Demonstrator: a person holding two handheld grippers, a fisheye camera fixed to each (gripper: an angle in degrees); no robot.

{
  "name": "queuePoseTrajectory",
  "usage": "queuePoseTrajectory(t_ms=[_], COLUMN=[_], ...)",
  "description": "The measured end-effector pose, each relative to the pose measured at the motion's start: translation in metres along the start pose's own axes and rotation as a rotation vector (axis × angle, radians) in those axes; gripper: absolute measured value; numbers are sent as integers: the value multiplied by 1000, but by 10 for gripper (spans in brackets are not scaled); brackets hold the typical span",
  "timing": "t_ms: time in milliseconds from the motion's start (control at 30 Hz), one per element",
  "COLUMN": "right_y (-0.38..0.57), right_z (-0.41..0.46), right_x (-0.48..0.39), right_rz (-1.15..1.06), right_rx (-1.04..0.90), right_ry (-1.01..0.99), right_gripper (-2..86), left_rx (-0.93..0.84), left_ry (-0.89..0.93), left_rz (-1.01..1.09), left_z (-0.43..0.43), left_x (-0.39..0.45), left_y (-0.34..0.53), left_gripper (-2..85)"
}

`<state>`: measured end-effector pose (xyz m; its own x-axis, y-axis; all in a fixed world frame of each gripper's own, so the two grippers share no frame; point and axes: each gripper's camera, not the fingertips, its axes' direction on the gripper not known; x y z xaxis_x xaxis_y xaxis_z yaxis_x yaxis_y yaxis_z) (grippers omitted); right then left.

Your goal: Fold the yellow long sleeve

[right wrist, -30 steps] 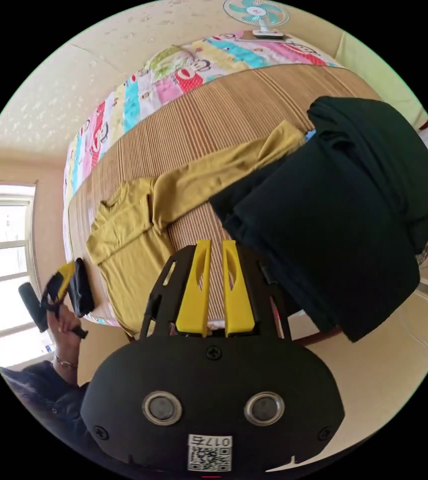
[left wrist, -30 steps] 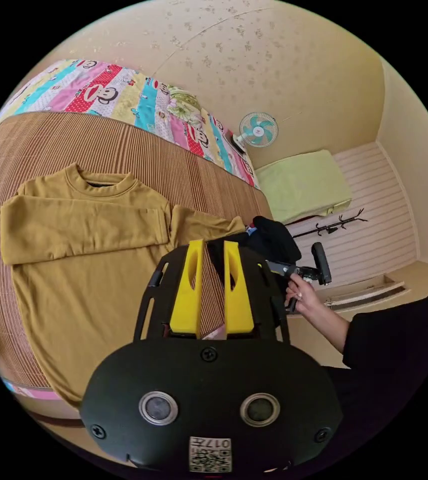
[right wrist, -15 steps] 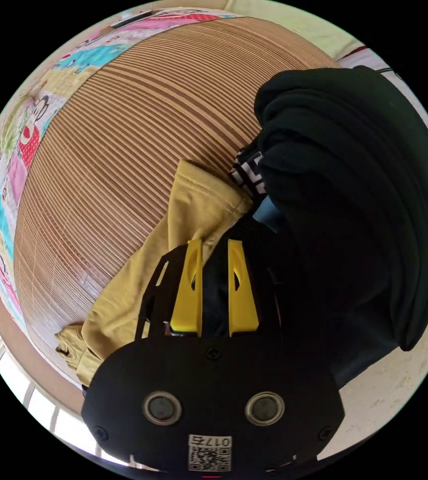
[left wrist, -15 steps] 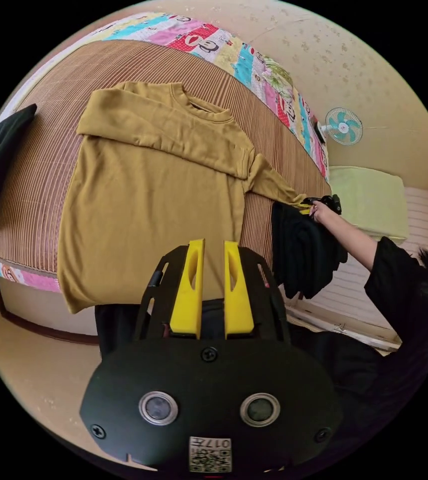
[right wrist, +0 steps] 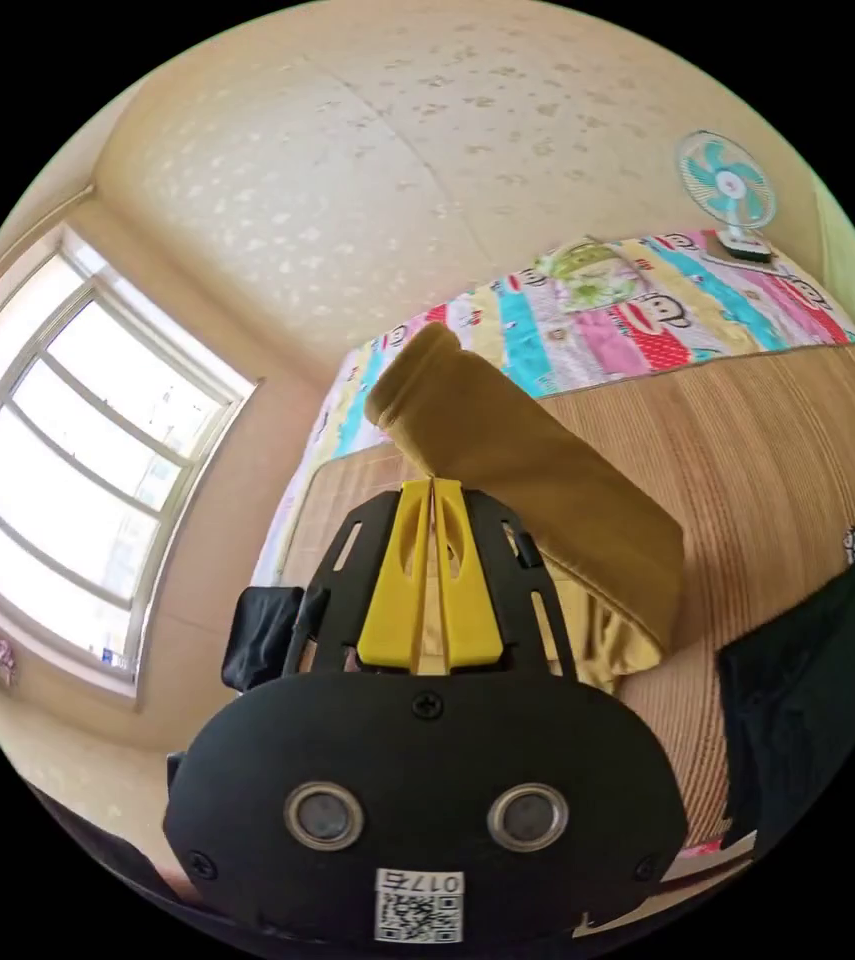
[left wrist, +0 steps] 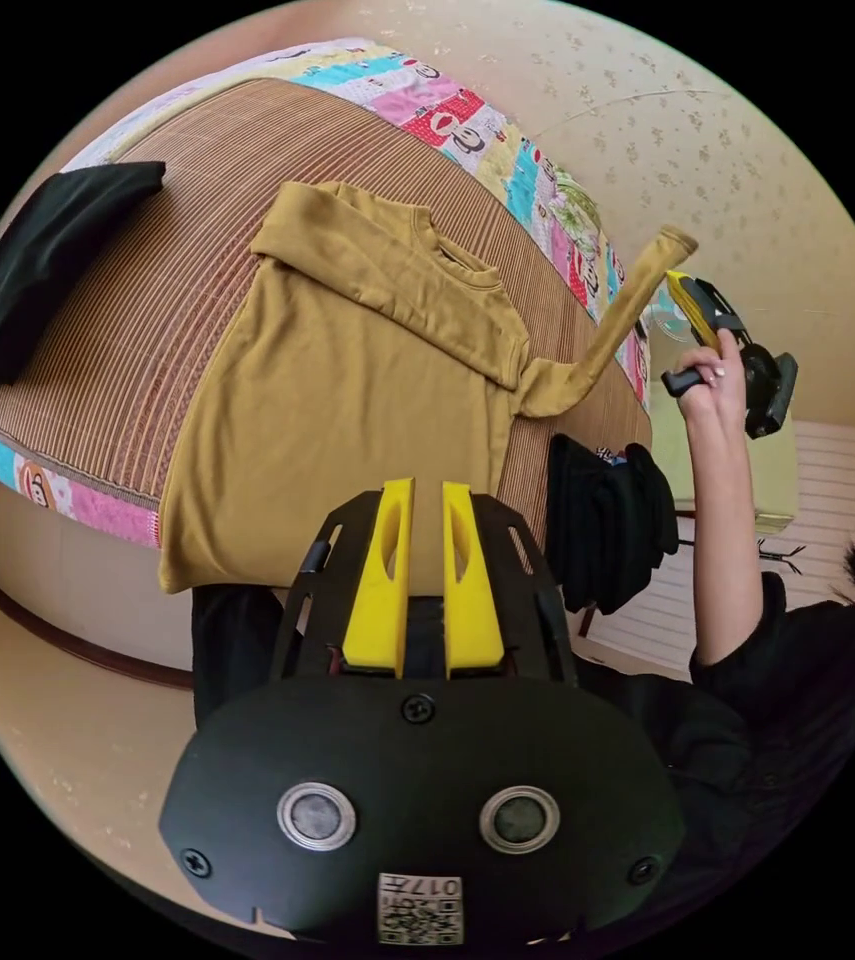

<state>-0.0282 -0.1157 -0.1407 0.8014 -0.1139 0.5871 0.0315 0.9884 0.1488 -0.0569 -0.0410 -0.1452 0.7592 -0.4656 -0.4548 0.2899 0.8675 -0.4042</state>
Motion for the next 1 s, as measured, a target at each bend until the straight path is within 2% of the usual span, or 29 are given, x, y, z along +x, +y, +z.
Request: queuePoseTrajectory(t_ms=[67,100,167,200,300,467,533,633,700,767,833,900,1000], right_y=[37,50,101,112,158,242,256,238,215,176,141,106,75], right_z=[87,109,167,168,132,77,80,91,103,120,135,138,103], right_x=[-57,-65,-67,-62,-18,83,106,113,112,117,125,131,123], right_rz=[-102,-129,-145,-133,-54,120,168,201,221,249,253,268,217], right_rx=[-213,-282,-546,-568,-554,-628,-652,-574,-515,-422,-417,-429,-349], right_ry=[-42,-22,81,88,138,452,498,515,522,500,481,454,376], right_gripper=[10,11,20,24,42,67,67,66,65,62,62,62,66], left_rx=[10,12,15,10,-22,-109,-165,-187,-124,-77,-63,-47,35], left_ry=[-4,-9,-30,-58,-169,-267,-290,-335,-268,-263,-269,-252,-193], left_rz=[1,3,13,30,77,221,259,257,274,289,302,315,352], left_z=[-8,-13,-19,-22,-23,16,43,80,84,86,87,76,36], left_x=[-12,-22,-36,-46,-67,-84,-86,-91,-87,-79,-72,-67,-70], left_y=[5,7,8,6,-4,-38,-57,-90,-121,-147,-178,-210,-215], left_gripper=[53,53,53,53,56,65,76,61,43,42,44,49,69])
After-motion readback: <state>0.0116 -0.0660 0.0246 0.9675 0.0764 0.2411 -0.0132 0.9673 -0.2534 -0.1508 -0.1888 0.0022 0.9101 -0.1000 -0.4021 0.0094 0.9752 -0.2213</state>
